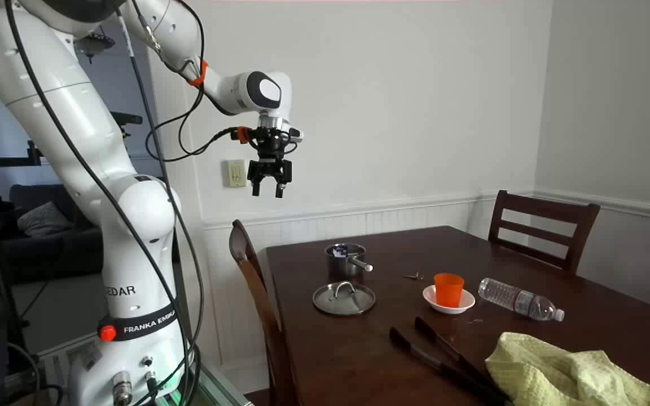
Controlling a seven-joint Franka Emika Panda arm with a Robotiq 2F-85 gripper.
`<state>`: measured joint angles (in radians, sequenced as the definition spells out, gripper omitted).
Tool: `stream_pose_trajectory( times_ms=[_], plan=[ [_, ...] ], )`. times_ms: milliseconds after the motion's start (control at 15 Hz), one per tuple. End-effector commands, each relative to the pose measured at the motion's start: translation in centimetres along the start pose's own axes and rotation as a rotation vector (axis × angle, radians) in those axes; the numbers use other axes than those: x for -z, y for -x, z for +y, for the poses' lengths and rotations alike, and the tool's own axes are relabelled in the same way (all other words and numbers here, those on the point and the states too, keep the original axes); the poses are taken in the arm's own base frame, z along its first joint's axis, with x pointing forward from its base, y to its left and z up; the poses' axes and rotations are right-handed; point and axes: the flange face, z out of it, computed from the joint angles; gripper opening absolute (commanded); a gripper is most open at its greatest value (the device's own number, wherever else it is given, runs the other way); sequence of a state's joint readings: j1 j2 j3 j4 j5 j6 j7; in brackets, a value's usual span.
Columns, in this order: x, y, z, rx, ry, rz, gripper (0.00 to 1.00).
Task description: Move the silver object from the pot to the table
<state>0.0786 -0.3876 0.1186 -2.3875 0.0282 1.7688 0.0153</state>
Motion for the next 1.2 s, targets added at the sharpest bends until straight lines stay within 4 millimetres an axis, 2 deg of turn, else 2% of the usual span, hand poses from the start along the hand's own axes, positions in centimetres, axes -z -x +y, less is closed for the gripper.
stream_pose_trajectory(
  times_ms=[0,267,400,467,533,600,667,733,933,1133],
  plan=[
    [0.0,0.0,0.0,0.000,0.000,-0.001,1.00],
    [-0.7,-4.5,3.9,-0.194,-0.050,0.145,1.00],
    [-1.4,-7.2,6.6,-0.278,-0.094,0.221,1.00],
    [-1.7,-9.2,8.3,-0.327,-0.114,0.241,1.00],
    [-2.3,-10.4,9.3,-0.370,-0.139,0.262,1.00],
    [-2.8,-12.7,10.3,-0.412,-0.167,0.274,1.00],
    [-3.5,-14.1,10.9,-0.454,-0.198,0.290,1.00],
    [-4.3,-16.5,11.5,-0.484,-0.244,0.296,1.00],
    [-7.0,-21.8,12.4,-0.584,-0.377,0.312,1.00],
    [-10.3,-25.3,12.3,-0.642,-0.464,0.262,1.00]
  ],
)
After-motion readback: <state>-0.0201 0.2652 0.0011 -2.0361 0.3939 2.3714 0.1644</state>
